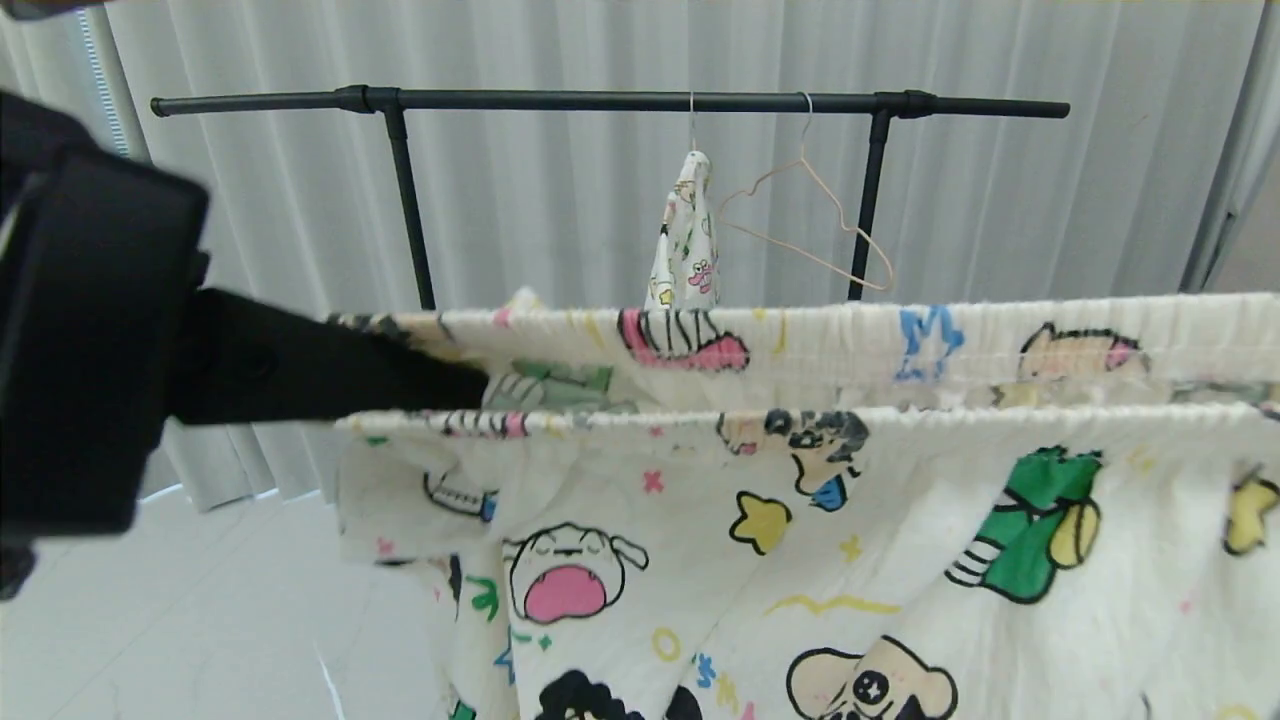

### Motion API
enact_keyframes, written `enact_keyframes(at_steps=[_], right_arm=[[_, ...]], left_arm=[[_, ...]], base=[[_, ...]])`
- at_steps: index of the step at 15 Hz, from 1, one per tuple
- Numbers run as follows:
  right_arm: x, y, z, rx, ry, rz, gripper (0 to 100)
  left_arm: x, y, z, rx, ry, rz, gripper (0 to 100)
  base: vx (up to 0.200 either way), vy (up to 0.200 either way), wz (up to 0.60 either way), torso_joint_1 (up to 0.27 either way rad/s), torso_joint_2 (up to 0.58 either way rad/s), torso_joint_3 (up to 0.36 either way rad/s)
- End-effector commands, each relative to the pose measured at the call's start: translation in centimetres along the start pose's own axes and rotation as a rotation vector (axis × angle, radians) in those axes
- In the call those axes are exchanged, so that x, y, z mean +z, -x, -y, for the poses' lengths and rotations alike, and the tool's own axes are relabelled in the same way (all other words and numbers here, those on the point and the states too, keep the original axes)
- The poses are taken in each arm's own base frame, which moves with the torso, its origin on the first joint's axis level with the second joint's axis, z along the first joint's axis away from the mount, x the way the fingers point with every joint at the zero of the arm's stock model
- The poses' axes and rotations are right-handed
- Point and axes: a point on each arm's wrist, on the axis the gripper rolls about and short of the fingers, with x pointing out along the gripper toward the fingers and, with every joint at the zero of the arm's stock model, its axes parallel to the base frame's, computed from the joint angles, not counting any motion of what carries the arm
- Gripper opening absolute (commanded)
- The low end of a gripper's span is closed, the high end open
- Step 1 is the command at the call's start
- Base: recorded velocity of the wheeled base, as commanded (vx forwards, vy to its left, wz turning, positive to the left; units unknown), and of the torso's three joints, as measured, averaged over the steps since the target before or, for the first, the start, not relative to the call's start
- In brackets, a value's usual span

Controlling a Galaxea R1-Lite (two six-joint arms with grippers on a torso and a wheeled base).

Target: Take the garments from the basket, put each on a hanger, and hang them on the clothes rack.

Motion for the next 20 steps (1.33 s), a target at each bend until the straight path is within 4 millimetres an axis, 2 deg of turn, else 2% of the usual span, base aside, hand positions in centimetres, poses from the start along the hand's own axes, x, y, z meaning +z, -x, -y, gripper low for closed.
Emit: enact_keyframes(at_steps=[1, 3, 4, 6, 7, 10, 13, 15, 18, 20], right_arm=[[0.2, -1.7, 0.8, -0.101, -0.006, -0.035, 0], [1.2, -4.2, 1.4, -0.139, -0.011, 0.037, 0], [1.7, -5.7, 1.6, -0.14, -0.011, 0.086, 0], [2.2, -8.2, 1.9, -0.116, -0.004, 0.175, 0], [2.3, -9.3, 1.9, -0.097, -0.002, 0.204, 0], [2.6, -10.9, 2.1, -0.09, 0.0, 0.217, 0], [2.5, -10.9, 2.1, -0.095, -0.001, 0.212, 0], [2.4, -10.2, 2.6, -0.13, -0.009, 0.211, 0], [2.0, -7.5, 4.3, -0.238, -0.038, 0.204, 0], [1.2, -4.9, 4.0, -0.258, -0.049, 0.182, 0]], left_arm=[[-1.2, 1.8, -0.3, -0.023, 0.007, -0.025, 0], [-2.9, 4.0, -0.7, -0.142, 0.049, -0.156, 0], [-3.5, 5.7, -0.9, -0.26, 0.1, -0.196, 0], [-3.7, 8.4, -1.1, -0.453, 0.207, -0.225, 0], [-3.7, 8.8, -1.2, -0.462, 0.232, -0.219, 0], [-4.0, 10.0, -1.5, -0.489, 0.228, -0.185, 0], [-4.1, 10.2, -1.6, -0.496, 0.208, -0.185, 0], [-4.1, 9.6, -1.5, -0.464, 0.12, -0.16, 0], [-2.7, 6.5, -1.4, -0.207, 0.029, -0.097, 0], [-1.7, 4.4, -1.1, -0.043, -0.043, -0.068, 0]], base=[[0.0, 0.0, 0.0, 0.0, 0.0, 0.0], [0.0, 0.0, 0.0, 0.0, 0.0, 0.0], [0.0, 0.0, 0.0, 0.0, 0.0, 0.0], [0.0, 0.0, 0.0, 0.0, 0.0, 0.0], [0.0, 0.0, 0.0, 0.0, 0.0, 0.0], [0.0, 0.0, 0.0, 0.0, 0.0, 0.0], [0.0, 0.0, 0.0, 0.0, 0.0, 0.0], [0.0, 0.0, 0.0, 0.0, 0.0, 0.0], [0.0, 0.0, 0.0, 0.0, 0.0, 0.0], [0.0, 0.0, 0.0, 0.0, 0.0, 0.0]])
